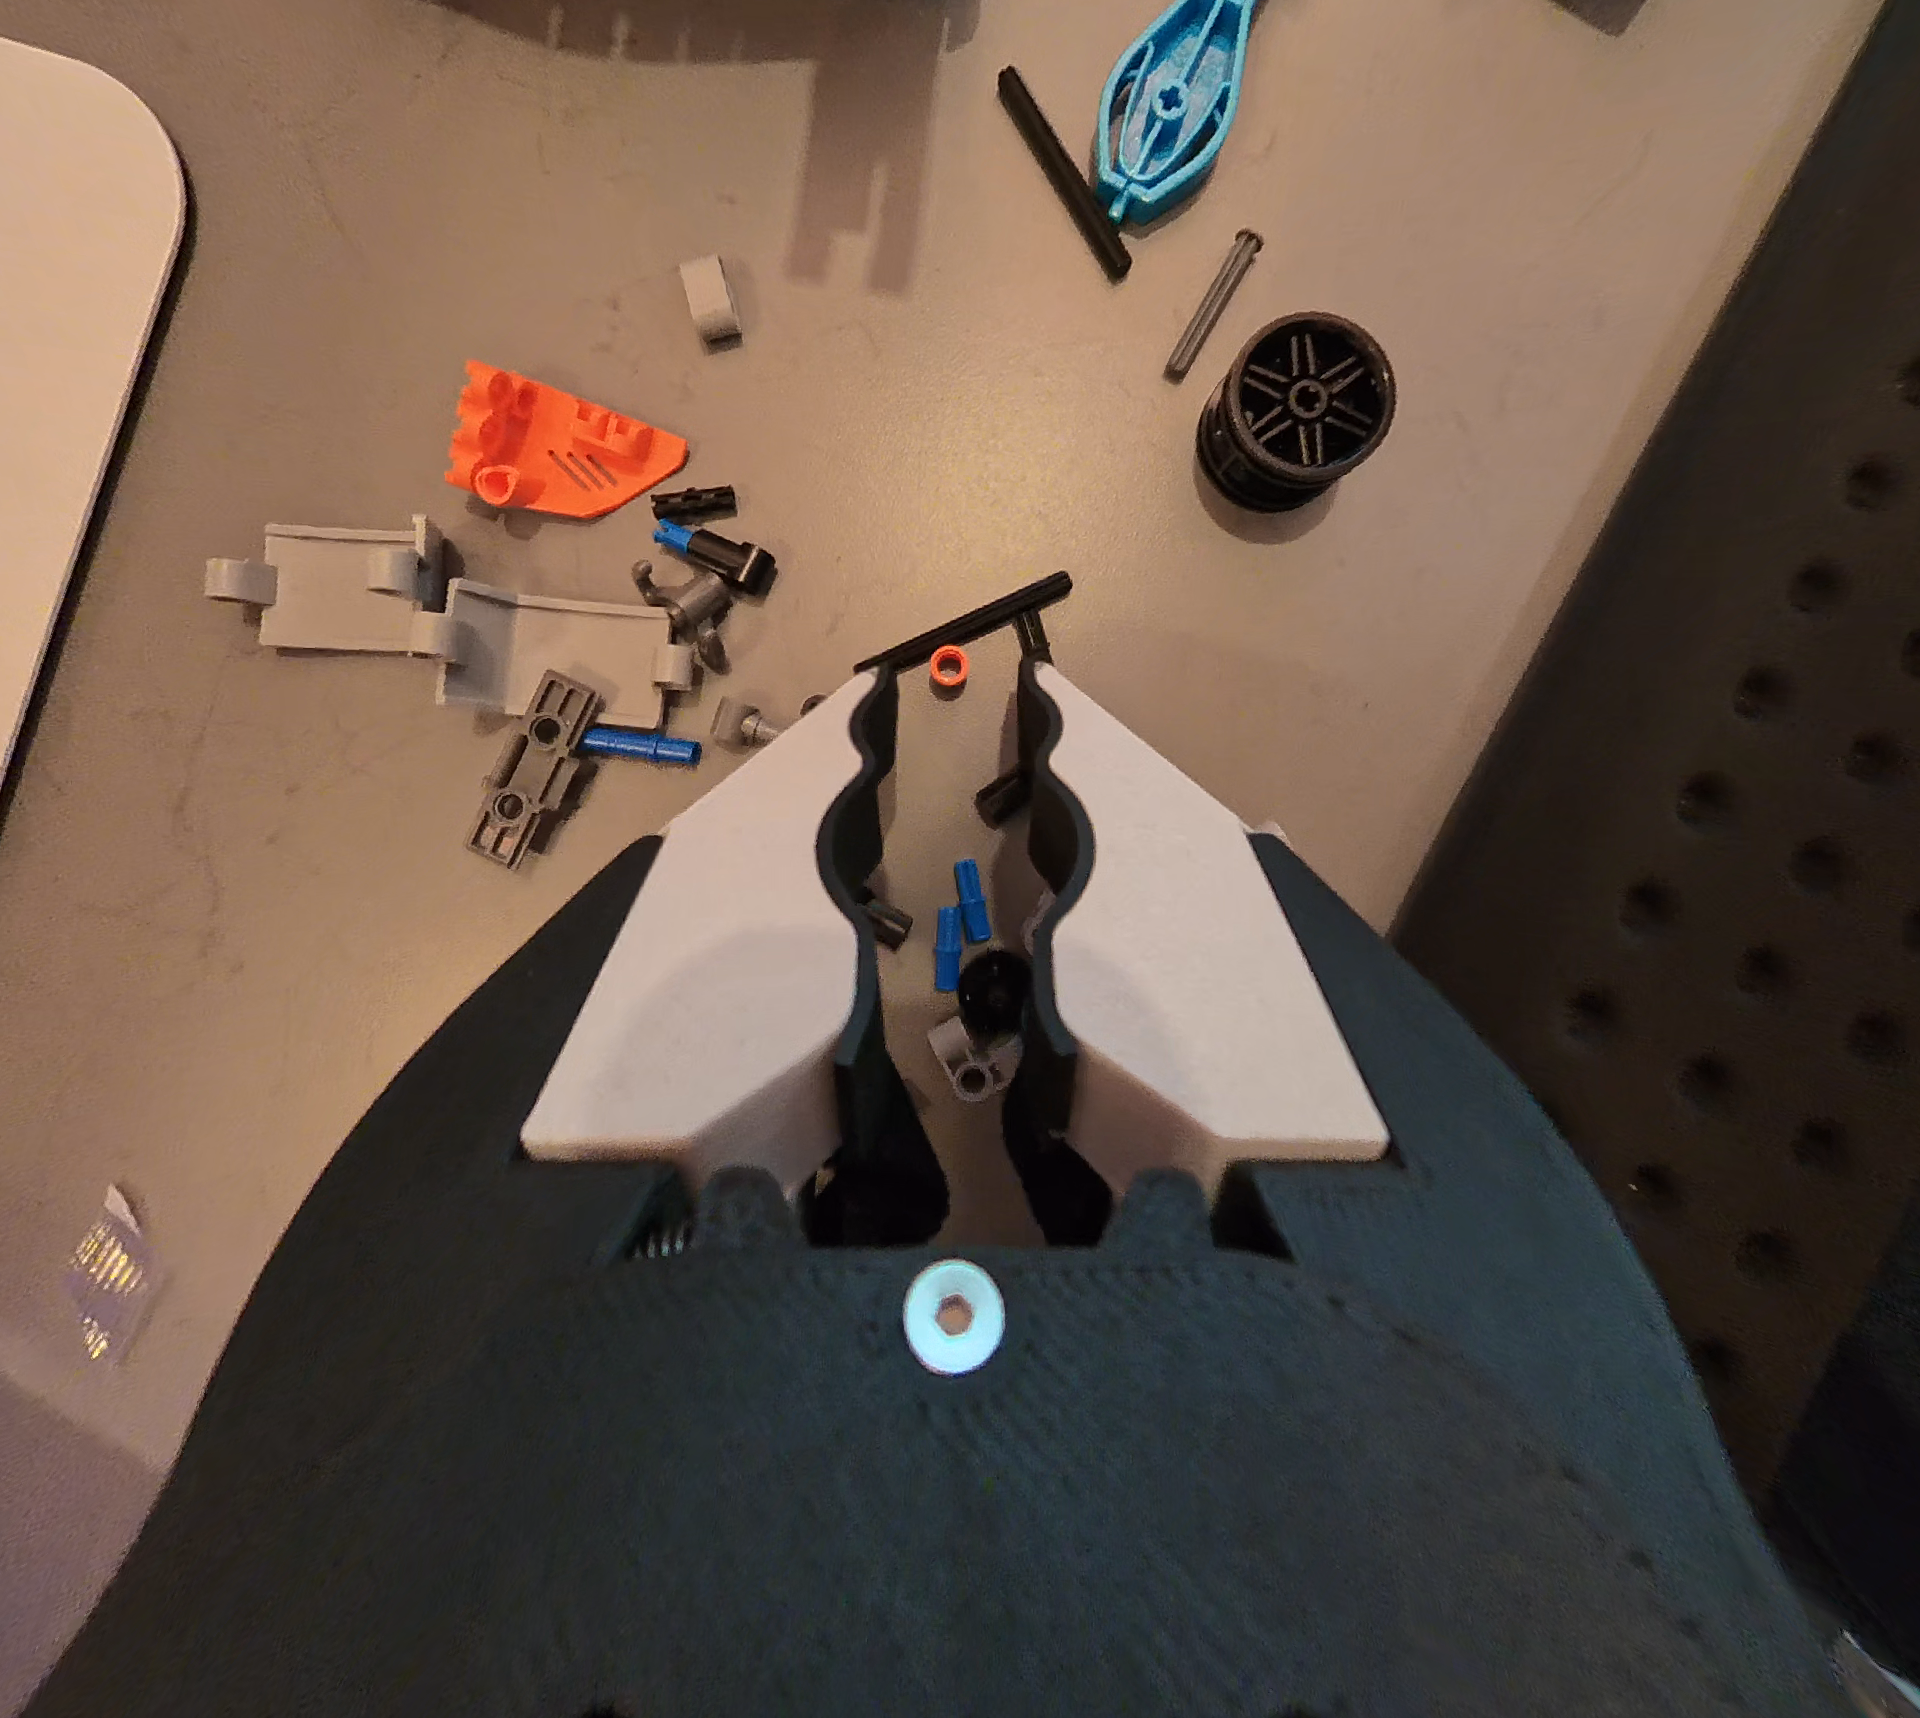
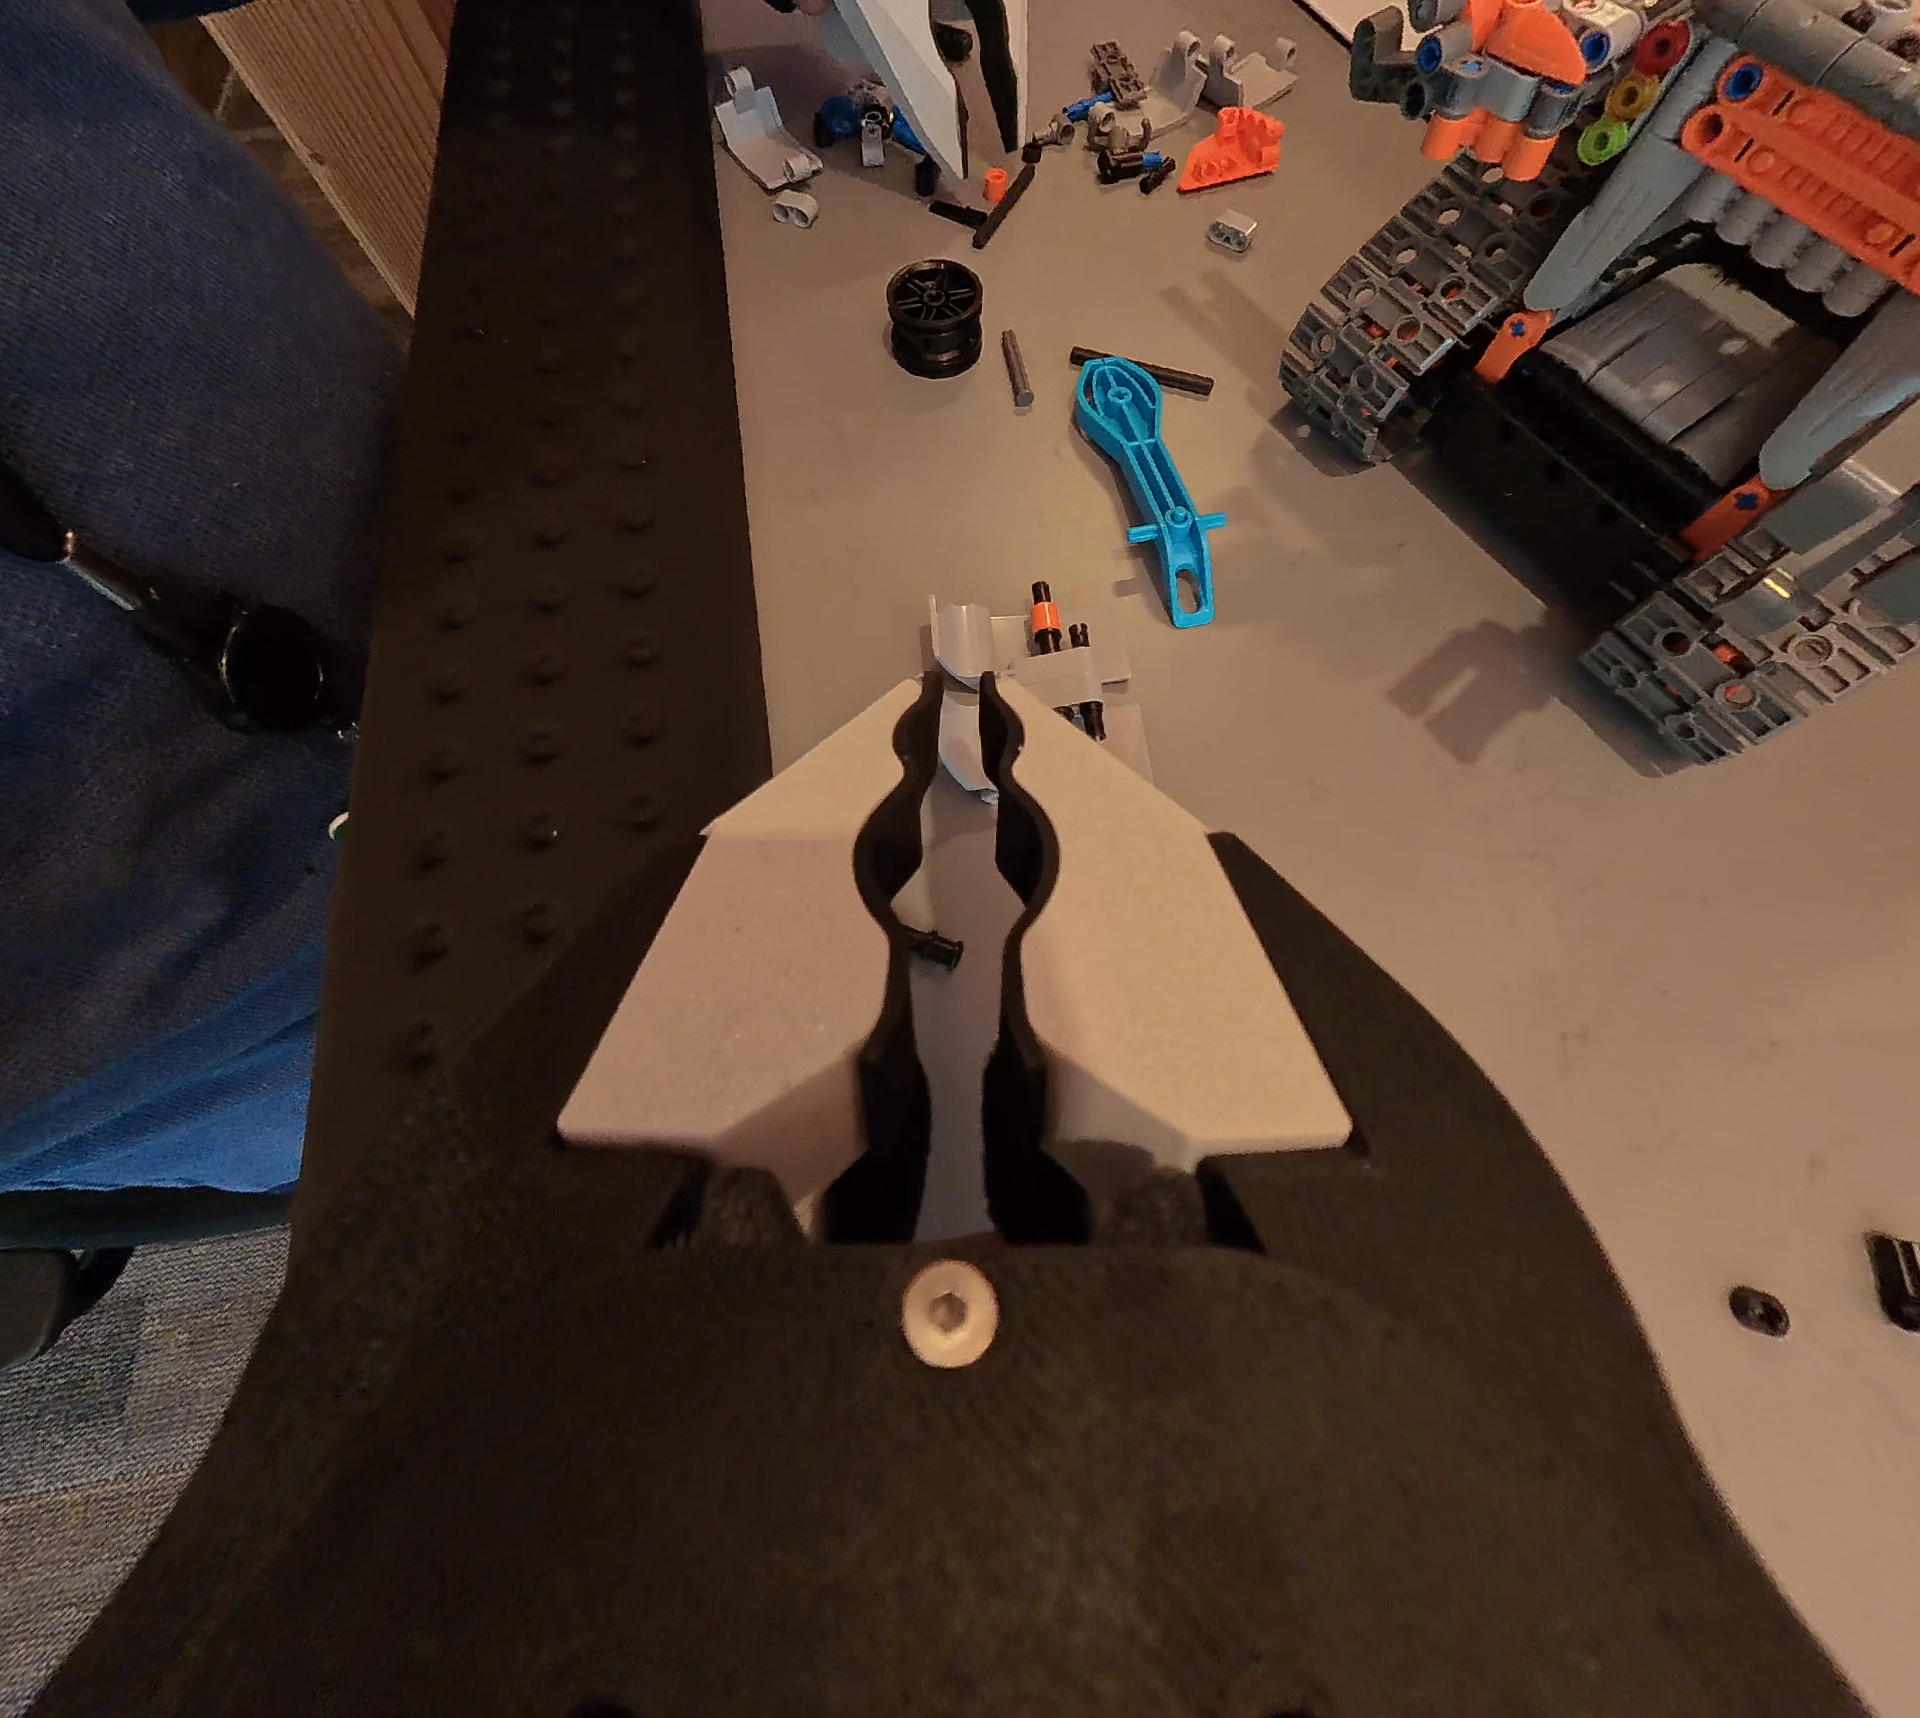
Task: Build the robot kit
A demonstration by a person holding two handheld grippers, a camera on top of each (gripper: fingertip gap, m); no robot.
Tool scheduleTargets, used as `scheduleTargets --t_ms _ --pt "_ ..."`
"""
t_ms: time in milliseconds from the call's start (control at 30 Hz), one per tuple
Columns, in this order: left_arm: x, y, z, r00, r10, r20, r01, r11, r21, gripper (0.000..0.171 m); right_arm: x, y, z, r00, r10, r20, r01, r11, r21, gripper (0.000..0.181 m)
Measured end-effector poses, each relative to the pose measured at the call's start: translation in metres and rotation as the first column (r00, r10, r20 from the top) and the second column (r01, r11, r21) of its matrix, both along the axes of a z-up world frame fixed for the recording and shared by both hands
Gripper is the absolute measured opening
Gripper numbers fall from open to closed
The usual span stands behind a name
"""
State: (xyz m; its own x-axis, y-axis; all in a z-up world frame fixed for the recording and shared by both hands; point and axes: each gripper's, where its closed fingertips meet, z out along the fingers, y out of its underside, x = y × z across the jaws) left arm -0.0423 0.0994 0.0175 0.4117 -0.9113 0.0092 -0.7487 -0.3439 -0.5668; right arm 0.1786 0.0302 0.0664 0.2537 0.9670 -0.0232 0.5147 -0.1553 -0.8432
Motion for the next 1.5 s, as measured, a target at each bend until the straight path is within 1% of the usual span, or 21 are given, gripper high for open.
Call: scheduleTargets --t_ms 133,233,367,400,467,500,533,600,667,700,733,800,867,900,967,1100,1133,1167,1367,1433,1500 --pt "0.002 0.002 -0.005 1.0 -0.002 -0.024 0.002 1.0 -0.004 0.015 0.0 0.0 0.0 1.0 0.002 -0.003 -0.002 1.0 0.002 0.005" --pt "0.005 0.001 -0.007 1.0 -0.006 -0.019 0.006 1.0 -0.005 0.005 0.0 0.0 0.0 1.0 0.004 -0.006 -0.004 1.0 0.004 0.004" --pt "0.007 0.003 -0.001 1.0 0.005 0.012 -0.005 1.0 0.018 0.005 -0.002 0.001 0.004 1.0 -0.011 -0.012 0.011 1.0 0.027 0.003" --pt "0.01 0.003 0.006 0.999 0.009 0.045 -0.011 1.0 0.026 0.005 -0.004 0.002 0.008 0.999 -0.025 -0.023 0.026 0.998 0.048 0.004" --pt "0.028 0.001 0.03 0.981 0.012 0.191 -0.018 0.999 0.029 0.005 -0.015 0.006 0.023 0.996 -0.053 -0.072 0.061 0.992 0.113 0.007" --pt "0.042 -0.002 0.048 0.954 0.005 0.3 -0.013 1.0 0.022 0.005 -0.023 0.009 0.031 0.993 -0.071 -0.091 0.085 0.983 0.161 0.012" --pt "0.059 -0.011 0.065 0.908 -0.009 0.419 0.017 1.0 -0.017 0.005 -0.032 0.011 0.04 0.99 -0.081 -0.113 0.105 0.97 0.22 0.014" --pt "0.09 -0.026 0.102 0.769 -0.01 0.639 0.078 0.994 -0.077 0.005 -0.052 0.011 0.06 0.979 -0.08 -0.186 0.137 0.937 0.32 0.015" --pt "0.114 -0.039 0.127 0.634 0.012 0.774 0.143 0.981 -0.132 0.005 -0.065 0.013 0.07 0.975 -0.094 -0.203 0.173 0.894 0.414 0.017" --pt "0.123 -0.044 0.137 0.57 0.033 0.821 0.171 0.973 -0.157 0.005 -0.069 0.014 0.074 0.975 -0.094 -0.202 0.18 0.864 0.47 0.015" --pt "0.131 -0.047 0.142 0.526 0.057 0.849 0.202 0.961 -0.189 0.005 -0.072 0.015 0.077 0.975 -0.1 -0.2 0.192 0.836 0.515 0.014" --pt "0.144 -0.052 0.147 0.465 0.101 0.879 0.245 0.94 -0.238 0.004 -0.077 0.011 0.082 0.972 -0.086 -0.217 0.196 0.808 0.556 0.014" --pt "0.153 -0.054 0.148 0.43 0.146 0.891 0.269 0.921 -0.28 0.004 -0.079 0.011 0.083 0.976 -0.096 -0.197 0.195 0.787 0.585 0.013" --pt "0.156 -0.054 0.147 0.419 0.159 0.894 0.272 0.917 -0.291 0.004 -0.078 0.011 0.084 0.975 -0.108 -0.194 0.206 0.765 0.61 0.012" --pt "0.161 -0.053 0.146 0.406 0.183 0.895 0.269 0.912 -0.309 0.004 -0.073 0.012 0.087 0.97 -0.131 -0.205 0.232 0.758 0.61 0.011" --pt "0.168 -0.056 0.145 0.407 0.184 0.895 0.273 0.91 -0.311 0.004 -0.063 0.016 0.089 0.963 -0.187 -0.196 0.27 0.722 0.637 0.011" --pt "0.17 -0.058 0.144 0.415 0.18 0.892 0.276 0.909 -0.312 0.004 -0.061 0.017 0.088 0.962 -0.196 -0.189 0.272 0.714 0.646 0.009" --pt "0.173 -0.06 0.142 0.424 0.177 0.888 0.274 0.91 -0.312 0.004 -0.061 0.016 0.088 0.964 -0.191 -0.185 0.266 0.713 0.649 0.007" --pt "0.18 -0.062 0.141 0.42 0.187 0.888 0.278 0.905 -0.322 0.005 -0.055 0.013 0.087 0.967 -0.193 -0.169 0.256 0.708 0.658 0.004" --pt "0.182 -0.061 0.139 0.436 0.179 0.882 0.274 0.907 -0.32 0.005 -0.053 0.014 0.084 0.969 -0.191 -0.155 0.246 0.722 0.647 0.004" --pt "0.181 -0.059 0.136 0.459 0.16 0.874 0.251 0.92 -0.301 0.01 -0.05 0.014 0.084 0.97 -0.187 -0.157 0.244 0.733 0.635 0.004"
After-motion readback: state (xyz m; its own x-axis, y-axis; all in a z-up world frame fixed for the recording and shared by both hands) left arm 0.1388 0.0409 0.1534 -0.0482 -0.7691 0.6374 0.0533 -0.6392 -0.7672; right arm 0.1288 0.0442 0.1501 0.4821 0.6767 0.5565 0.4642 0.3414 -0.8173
